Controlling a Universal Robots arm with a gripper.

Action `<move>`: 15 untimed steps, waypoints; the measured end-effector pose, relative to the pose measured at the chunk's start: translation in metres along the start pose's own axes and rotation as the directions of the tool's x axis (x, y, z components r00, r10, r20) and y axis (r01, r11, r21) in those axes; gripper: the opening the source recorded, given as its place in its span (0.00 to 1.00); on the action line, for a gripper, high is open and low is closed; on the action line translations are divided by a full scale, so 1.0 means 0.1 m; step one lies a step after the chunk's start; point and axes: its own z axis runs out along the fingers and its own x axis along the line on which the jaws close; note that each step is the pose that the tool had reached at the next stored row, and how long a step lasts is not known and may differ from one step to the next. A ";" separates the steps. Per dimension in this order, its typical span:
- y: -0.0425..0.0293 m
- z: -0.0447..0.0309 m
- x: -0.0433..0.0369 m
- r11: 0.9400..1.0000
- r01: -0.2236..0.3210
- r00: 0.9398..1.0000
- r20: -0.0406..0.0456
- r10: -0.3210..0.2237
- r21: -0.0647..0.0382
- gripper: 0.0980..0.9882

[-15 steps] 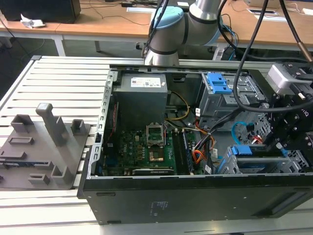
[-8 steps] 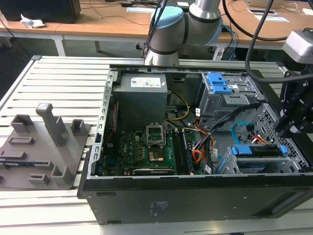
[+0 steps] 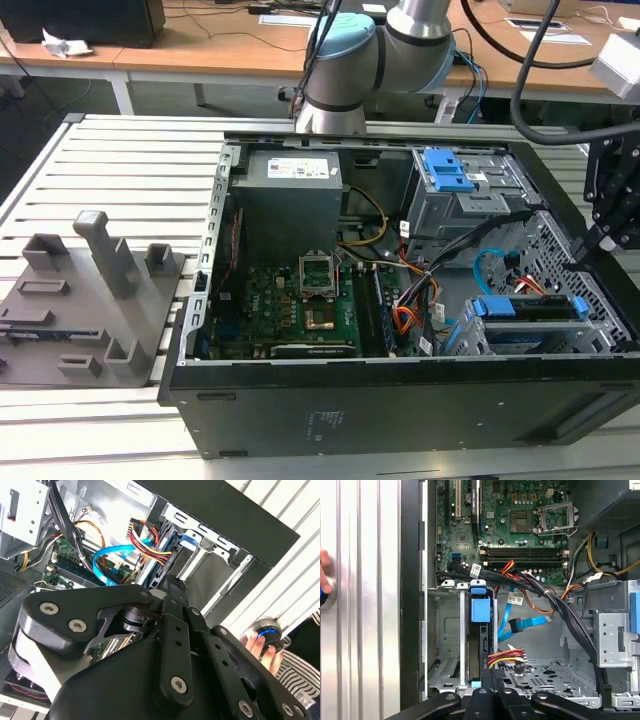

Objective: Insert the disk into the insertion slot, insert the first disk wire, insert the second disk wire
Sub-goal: 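Insert the first disk wire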

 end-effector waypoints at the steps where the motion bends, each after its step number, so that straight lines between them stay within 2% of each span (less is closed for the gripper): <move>1: 0.000 -0.001 0.000 1.000 0.000 1.000 0.000 0.000 0.000 0.01; 3: 0.009 -0.002 0.000 1.000 0.000 1.000 0.000 0.000 0.000 0.01; 6: 0.066 0.002 0.001 1.000 0.000 1.000 0.000 0.000 0.000 0.01; 7: 0.117 0.004 0.002 1.000 0.000 1.000 0.000 0.000 0.000 0.01; 9: 0.159 0.006 0.003 1.000 0.000 1.000 0.000 0.000 0.000 0.01; 13: 0.307 0.013 0.007 1.000 0.000 1.000 0.000 0.000 0.000 0.01; 15: 0.345 0.014 0.008 1.000 0.000 1.000 0.000 0.000 0.000 0.01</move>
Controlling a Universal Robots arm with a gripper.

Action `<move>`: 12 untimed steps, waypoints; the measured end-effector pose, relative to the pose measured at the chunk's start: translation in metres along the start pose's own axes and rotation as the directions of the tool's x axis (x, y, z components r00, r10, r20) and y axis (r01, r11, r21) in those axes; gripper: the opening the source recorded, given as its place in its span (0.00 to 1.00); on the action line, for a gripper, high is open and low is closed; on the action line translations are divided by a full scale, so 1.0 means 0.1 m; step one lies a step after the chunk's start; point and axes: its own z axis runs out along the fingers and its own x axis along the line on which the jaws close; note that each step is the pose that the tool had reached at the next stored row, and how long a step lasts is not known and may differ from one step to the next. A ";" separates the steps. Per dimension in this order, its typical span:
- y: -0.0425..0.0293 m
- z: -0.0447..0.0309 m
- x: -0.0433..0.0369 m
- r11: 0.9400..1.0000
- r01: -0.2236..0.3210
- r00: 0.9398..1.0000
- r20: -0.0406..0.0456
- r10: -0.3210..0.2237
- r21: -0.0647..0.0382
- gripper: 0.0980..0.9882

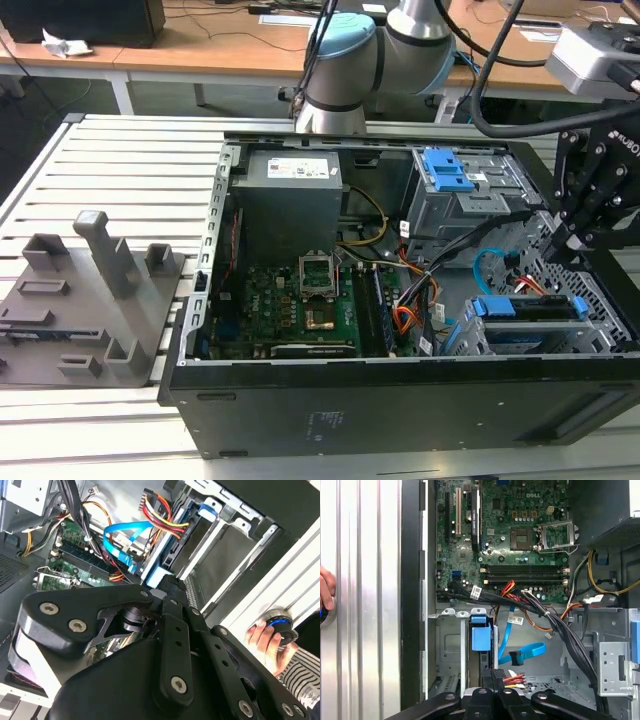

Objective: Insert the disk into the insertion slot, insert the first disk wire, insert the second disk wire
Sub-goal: 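Insert the first disk wire, then insert the second disk wire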

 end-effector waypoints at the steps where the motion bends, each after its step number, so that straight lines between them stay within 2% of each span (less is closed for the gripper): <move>1: 0.027 0.002 0.001 1.000 0.000 1.000 0.000 0.000 0.000 0.01; 3: 0.057 0.003 0.002 1.000 0.000 1.000 0.000 0.000 0.000 0.01; 12: 0.061 0.003 0.001 1.000 0.000 1.000 0.000 0.000 0.000 0.01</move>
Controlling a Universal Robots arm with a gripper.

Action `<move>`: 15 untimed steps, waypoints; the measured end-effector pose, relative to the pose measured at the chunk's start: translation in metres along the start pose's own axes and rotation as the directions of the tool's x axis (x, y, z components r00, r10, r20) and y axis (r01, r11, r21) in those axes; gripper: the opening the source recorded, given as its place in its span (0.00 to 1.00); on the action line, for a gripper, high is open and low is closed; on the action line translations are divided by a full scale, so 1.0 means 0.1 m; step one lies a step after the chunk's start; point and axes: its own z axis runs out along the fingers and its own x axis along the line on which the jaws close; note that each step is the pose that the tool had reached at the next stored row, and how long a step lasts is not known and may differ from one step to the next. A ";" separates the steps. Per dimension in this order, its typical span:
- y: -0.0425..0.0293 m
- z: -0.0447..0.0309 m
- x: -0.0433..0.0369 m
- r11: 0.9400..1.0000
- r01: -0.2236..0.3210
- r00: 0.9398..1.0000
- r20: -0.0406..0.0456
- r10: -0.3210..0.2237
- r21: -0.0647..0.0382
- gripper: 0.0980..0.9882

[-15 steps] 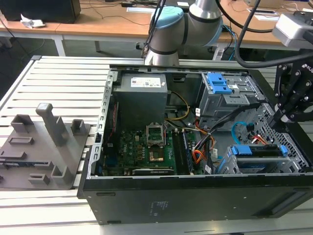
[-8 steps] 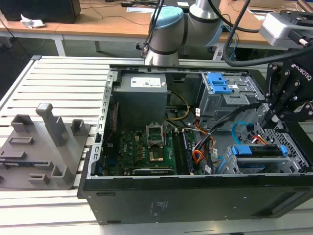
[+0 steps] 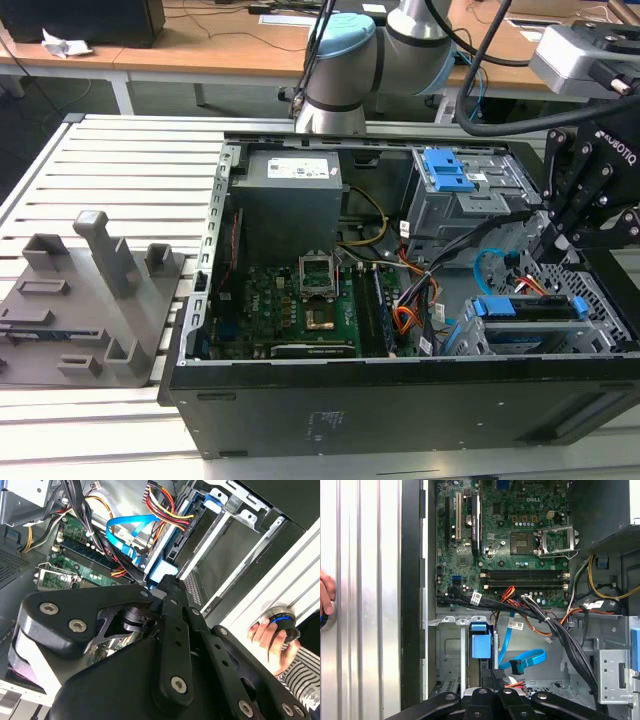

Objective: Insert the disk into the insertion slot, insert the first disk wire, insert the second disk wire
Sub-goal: 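Insert the second disk wire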

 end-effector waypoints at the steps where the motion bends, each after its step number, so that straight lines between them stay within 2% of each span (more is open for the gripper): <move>1: 0.001 0.000 0.000 1.000 0.000 1.000 0.000 0.000 0.000 0.01; 4: 0.002 0.000 0.000 1.000 0.000 1.000 0.000 0.000 0.000 0.02; 7: 0.003 0.000 0.000 1.000 0.000 1.000 0.000 0.000 0.000 0.22; 8: 0.003 0.000 0.000 1.000 0.000 1.000 0.000 0.000 0.000 0.22; 9: 0.003 0.000 0.000 1.000 0.000 1.000 0.000 0.000 0.000 0.30; 10: 0.004 0.000 -0.026 1.000 0.000 1.000 0.000 0.000 0.000 0.30; 12: 0.008 -0.002 -0.175 1.000 0.006 1.000 0.000 -0.006 0.000 0.30; 15: 0.010 -0.003 -0.278 1.000 0.011 1.000 0.000 -0.011 0.000 0.30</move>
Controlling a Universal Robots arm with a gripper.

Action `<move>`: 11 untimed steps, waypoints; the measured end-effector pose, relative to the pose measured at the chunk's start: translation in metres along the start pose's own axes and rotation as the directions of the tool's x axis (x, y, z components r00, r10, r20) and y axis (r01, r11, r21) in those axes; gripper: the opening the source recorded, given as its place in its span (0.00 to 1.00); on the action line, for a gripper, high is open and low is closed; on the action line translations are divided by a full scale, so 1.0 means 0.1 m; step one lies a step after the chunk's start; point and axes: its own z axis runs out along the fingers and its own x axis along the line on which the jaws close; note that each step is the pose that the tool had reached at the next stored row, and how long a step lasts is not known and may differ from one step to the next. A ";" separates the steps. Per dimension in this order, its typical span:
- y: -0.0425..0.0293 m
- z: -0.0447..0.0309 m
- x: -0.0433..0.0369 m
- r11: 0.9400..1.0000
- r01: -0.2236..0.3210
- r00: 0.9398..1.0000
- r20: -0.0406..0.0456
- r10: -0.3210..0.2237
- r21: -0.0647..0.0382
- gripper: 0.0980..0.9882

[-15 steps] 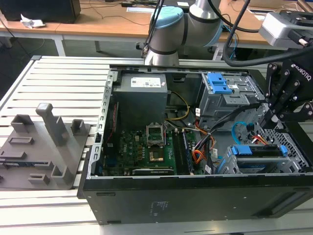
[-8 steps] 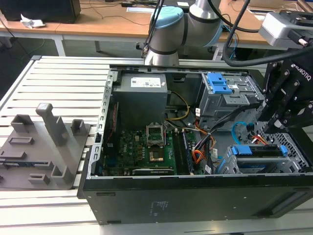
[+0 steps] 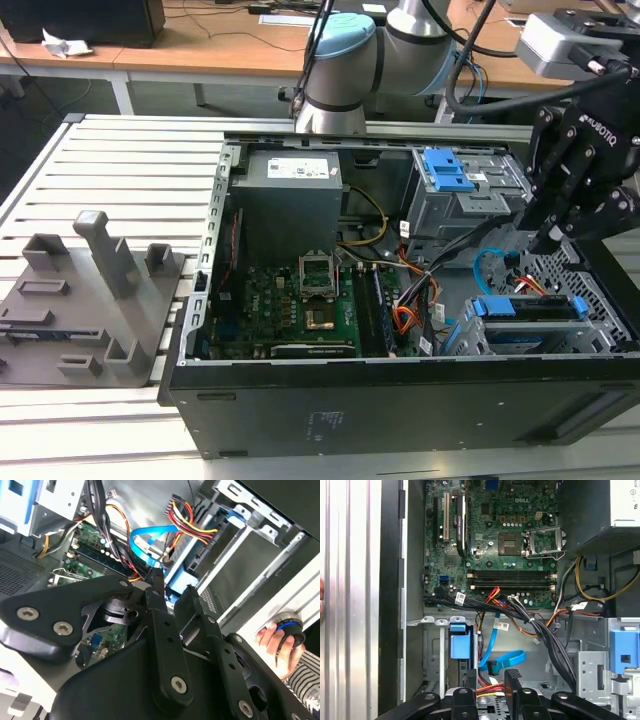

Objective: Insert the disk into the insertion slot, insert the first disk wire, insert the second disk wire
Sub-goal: 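Insert the second disk wire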

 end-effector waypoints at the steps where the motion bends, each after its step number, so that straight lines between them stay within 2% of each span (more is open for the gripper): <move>1: 0.000 0.001 -0.012 1.000 0.006 1.000 0.000 -0.006 0.000 0.30; 4: 0.001 0.002 -0.013 0.997 0.078 0.997 -0.004 -0.078 0.001 0.30; 6: 0.001 0.004 -0.014 0.989 0.146 0.989 -0.007 -0.146 0.002 0.30; 7: 0.001 0.004 -0.015 0.987 0.160 0.987 -0.008 -0.160 0.002 0.30; 8: 0.001 0.004 -0.017 0.981 0.196 0.981 -0.009 -0.196 0.002 0.30; 10: 0.001 0.004 -0.018 0.973 0.231 0.973 -0.011 -0.231 0.002 0.30; 11: 0.002 0.006 -0.018 0.973 0.231 0.973 -0.011 -0.231 0.002 0.30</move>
